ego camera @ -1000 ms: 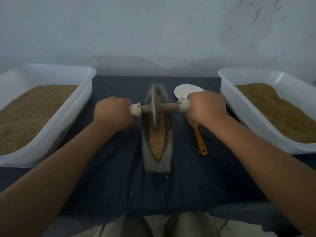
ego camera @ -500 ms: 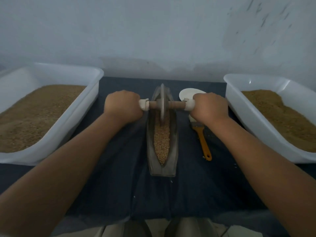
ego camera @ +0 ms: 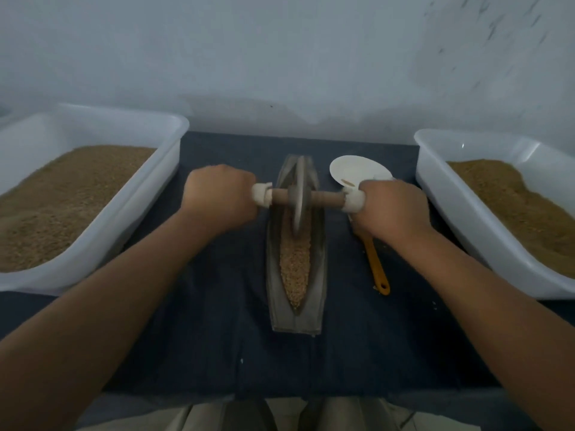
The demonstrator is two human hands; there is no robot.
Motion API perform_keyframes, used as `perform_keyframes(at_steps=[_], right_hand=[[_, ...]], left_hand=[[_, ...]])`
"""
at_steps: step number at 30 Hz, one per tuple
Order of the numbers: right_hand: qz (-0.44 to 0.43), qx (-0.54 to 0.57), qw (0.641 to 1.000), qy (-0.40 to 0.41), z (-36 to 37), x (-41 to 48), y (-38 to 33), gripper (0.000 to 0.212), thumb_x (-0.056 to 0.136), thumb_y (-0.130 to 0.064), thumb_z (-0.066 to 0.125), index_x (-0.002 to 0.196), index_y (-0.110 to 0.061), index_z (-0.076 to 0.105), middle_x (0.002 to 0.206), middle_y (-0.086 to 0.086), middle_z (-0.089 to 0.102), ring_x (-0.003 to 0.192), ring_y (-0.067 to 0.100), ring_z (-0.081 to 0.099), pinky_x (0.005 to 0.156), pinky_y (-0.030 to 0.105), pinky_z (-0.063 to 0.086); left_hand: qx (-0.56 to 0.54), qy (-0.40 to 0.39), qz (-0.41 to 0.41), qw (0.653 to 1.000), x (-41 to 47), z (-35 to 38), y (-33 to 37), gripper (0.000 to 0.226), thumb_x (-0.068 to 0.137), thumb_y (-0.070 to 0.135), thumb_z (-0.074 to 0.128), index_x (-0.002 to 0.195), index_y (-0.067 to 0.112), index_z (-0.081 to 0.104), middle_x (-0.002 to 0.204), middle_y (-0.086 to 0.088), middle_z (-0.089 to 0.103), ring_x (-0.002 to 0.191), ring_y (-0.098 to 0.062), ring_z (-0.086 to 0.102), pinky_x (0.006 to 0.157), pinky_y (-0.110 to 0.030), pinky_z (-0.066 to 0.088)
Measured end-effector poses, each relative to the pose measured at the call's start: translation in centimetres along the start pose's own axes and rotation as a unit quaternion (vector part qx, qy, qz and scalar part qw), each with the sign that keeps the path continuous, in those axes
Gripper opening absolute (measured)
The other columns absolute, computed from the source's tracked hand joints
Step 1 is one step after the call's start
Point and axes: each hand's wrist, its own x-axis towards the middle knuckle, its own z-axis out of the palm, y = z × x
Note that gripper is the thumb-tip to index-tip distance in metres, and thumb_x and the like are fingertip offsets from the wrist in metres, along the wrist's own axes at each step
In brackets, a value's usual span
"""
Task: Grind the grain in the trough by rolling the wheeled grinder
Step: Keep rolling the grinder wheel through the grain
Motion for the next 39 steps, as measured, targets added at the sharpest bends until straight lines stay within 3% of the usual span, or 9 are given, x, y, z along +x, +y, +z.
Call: perform_keyframes(at_steps=[5,10,13,17,21,25,31,36,39], right_hand=[[0.035,0.006,0.998,-0.054,0.3,2.2,0.1,0.026,0.089,-0.048,0.066,0.074,-0.03,0.054,0.078,-0.005,0.063,0.071,0.02,0.058,0.061,0.034,0.048],[-0.047,0.061,0.994,-0.078,-1.8,-4.6,1.2,0.038,0.073,-0.072,0.04,0.064,-0.038,0.055,0.056,-0.014,0.056,0.053,0.001,0.052,0.047,0.028,0.039],[-0.08,0.055,0.992,-0.074,-2.4,-5.0,1.2,0.04,0.069,-0.074,0.036,0.061,-0.039,0.053,0.053,-0.015,0.053,0.051,-0.001,0.049,0.045,0.027,0.035],[-0.04,0.007,0.998,-0.043,-1.1,0.3,0.5,0.041,0.081,-0.067,0.046,0.073,-0.03,0.06,0.076,-0.008,0.064,0.07,0.017,0.059,0.062,0.035,0.052],[0.022,-0.016,0.998,-0.059,-0.3,4.1,0.1,0.018,0.091,-0.047,0.064,0.093,-0.029,0.064,0.084,-0.006,0.056,0.079,0.021,0.052,0.066,0.034,0.043],[0.008,0.018,0.994,-0.105,-0.9,0.5,0.6,0.025,0.088,-0.051,0.061,0.075,-0.03,0.061,0.078,-0.009,0.063,0.071,0.013,0.057,0.06,0.032,0.048],[-0.057,0.057,0.991,-0.105,-2.7,-5.6,1.1,0.037,0.071,-0.072,0.043,0.062,-0.038,0.054,0.053,-0.014,0.054,0.05,-0.001,0.05,0.046,0.027,0.034],[-0.004,-0.013,1.0,-0.028,-1.0,1.0,0.1,0.022,0.086,-0.051,0.066,0.082,-0.03,0.064,0.07,-0.01,0.052,0.07,0.018,0.057,0.061,0.034,0.049],[0.027,-0.031,0.999,-0.02,-0.8,4.2,-0.1,0.023,0.085,-0.044,0.069,0.098,-0.026,0.071,0.078,-0.006,0.057,0.074,0.023,0.055,0.061,0.033,0.044]], left_hand=[[0.002,0.012,0.002,1.0,1.8,-1.2,0.9,0.047,0.079,0.061,0.024,0.064,0.026,0.051,0.063,0.006,0.05,0.054,-0.018,0.044,0.053,-0.027,0.031],[0.028,0.042,0.057,0.997,-5.8,-1.7,0.0,0.044,0.081,0.049,0.067,0.06,0.031,0.034,0.053,0.012,0.038,0.043,-0.012,0.037,0.048,-0.021,0.021],[0.003,0.066,0.048,0.997,-7.4,-1.1,-0.3,0.047,0.074,0.05,0.067,0.06,0.033,0.026,0.05,0.013,0.033,0.04,-0.011,0.031,0.05,-0.018,0.015],[-0.005,0.0,-0.011,1.0,-1.9,0.3,-0.1,0.036,0.087,0.053,0.054,0.064,0.027,0.044,0.062,0.008,0.048,0.055,-0.022,0.048,0.054,-0.029,0.035],[-0.024,-0.013,-0.031,0.999,2.8,-0.2,0.5,0.041,0.09,0.056,0.051,0.065,0.025,0.05,0.067,0.005,0.052,0.064,-0.026,0.05,0.063,-0.033,0.04],[-0.001,-0.029,0.01,1.0,-0.4,-1.7,0.5,0.03,0.086,0.048,0.056,0.065,0.028,0.045,0.066,0.007,0.049,0.062,-0.024,0.051,0.061,-0.033,0.043],[0.012,0.046,0.049,0.998,-7.6,-2.0,-0.2,0.059,0.067,0.048,0.08,0.061,0.035,0.023,0.05,0.014,0.031,0.04,-0.01,0.028,0.05,-0.018,0.014],[-0.007,-0.003,-0.015,1.0,0.1,0.7,-0.3,0.034,0.086,0.05,0.06,0.065,0.028,0.045,0.066,0.009,0.054,0.059,-0.024,0.055,0.058,-0.03,0.037],[-0.032,-0.006,-0.044,0.999,3.7,0.9,0.0,0.04,0.091,0.056,0.053,0.065,0.026,0.048,0.072,0.005,0.059,0.069,-0.029,0.061,0.064,-0.033,0.042]])
